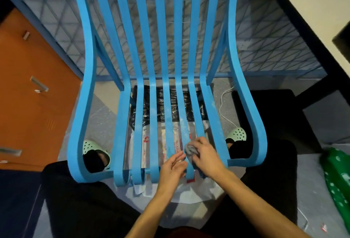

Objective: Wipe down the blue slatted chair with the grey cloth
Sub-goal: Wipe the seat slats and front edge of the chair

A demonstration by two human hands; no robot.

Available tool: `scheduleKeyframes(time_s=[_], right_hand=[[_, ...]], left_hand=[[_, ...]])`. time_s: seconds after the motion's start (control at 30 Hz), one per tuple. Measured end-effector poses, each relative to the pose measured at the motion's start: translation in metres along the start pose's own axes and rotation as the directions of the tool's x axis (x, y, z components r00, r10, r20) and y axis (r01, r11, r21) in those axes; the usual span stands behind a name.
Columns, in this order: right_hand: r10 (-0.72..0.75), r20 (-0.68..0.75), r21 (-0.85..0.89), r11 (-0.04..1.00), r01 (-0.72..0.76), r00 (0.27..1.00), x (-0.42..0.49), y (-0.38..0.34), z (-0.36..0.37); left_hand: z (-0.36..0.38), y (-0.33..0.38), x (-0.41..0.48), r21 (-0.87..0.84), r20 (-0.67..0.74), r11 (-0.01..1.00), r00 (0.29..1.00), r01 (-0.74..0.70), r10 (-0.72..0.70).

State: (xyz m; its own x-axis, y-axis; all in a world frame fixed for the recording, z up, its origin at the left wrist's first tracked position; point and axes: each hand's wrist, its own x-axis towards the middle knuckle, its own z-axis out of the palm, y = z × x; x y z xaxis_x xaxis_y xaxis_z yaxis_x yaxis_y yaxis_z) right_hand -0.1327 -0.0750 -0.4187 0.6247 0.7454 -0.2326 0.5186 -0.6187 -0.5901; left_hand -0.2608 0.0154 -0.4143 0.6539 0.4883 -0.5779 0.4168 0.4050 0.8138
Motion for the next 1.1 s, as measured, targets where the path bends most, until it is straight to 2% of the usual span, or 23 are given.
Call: scheduleKeyframes(time_s=[0.07,0.17,0.27,0.37,0.47,0.63,0.8,0.9,1.0,1.1], right_hand=[[-0.046,0.093,-0.107,0.993,0.056,0.995,-0.014,-0.003,0.018],[-0.061,0.132,-0.206,0.975,0.087,0.989,-0.024,0.001,0.025],[-0.106,0.142,-0.209,0.969,0.135,0.984,-0.022,0.002,0.024],[-0.124,0.131,-0.175,0.974,0.146,0.984,-0.011,0.002,0.023],[-0.128,0.099,-0.16,0.977,0.143,0.987,0.008,0.004,0.021],[-0.08,0.038,-0.155,0.984,0.085,0.996,0.014,0.002,0.032],[-0.114,0.119,-0.074,0.99,0.124,0.986,-0.015,0.006,0.024],[-0.056,0.027,-0.091,0.994,0.058,0.998,-0.011,0.017,0.001],[-0.022,0.03,-0.148,0.989,0.027,0.999,-0.013,0.025,-0.007],[-0.024,0.077,-0.196,0.98,0.039,0.997,-0.013,0.028,-0.004]], left_hand=[[-0.002,0.0,0.001,0.11,-0.03,0.992,0.998,-0.056,0.06],[-0.01,0.003,0.0,0.313,-0.065,0.938,0.982,-0.147,0.176],[-0.02,-0.002,-0.006,0.465,-0.033,0.86,0.967,-0.209,0.253],[-0.02,-0.008,-0.007,0.564,0.045,0.789,0.963,-0.244,0.265],[-0.013,-0.009,-0.008,0.593,0.091,0.765,0.965,-0.251,0.247],[-0.013,-0.009,-0.009,0.6,0.078,0.765,0.969,-0.235,0.236],[-0.013,-0.009,-0.009,0.58,0.11,0.77,0.962,-0.268,0.251],[-0.008,-0.012,-0.008,0.598,0.16,0.754,0.962,-0.273,0.221],[0.003,-0.011,-0.005,0.658,0.244,0.69,0.952,-0.303,0.186],[0.013,-0.005,0.002,0.776,0.318,0.526,0.936,-0.348,0.151]])
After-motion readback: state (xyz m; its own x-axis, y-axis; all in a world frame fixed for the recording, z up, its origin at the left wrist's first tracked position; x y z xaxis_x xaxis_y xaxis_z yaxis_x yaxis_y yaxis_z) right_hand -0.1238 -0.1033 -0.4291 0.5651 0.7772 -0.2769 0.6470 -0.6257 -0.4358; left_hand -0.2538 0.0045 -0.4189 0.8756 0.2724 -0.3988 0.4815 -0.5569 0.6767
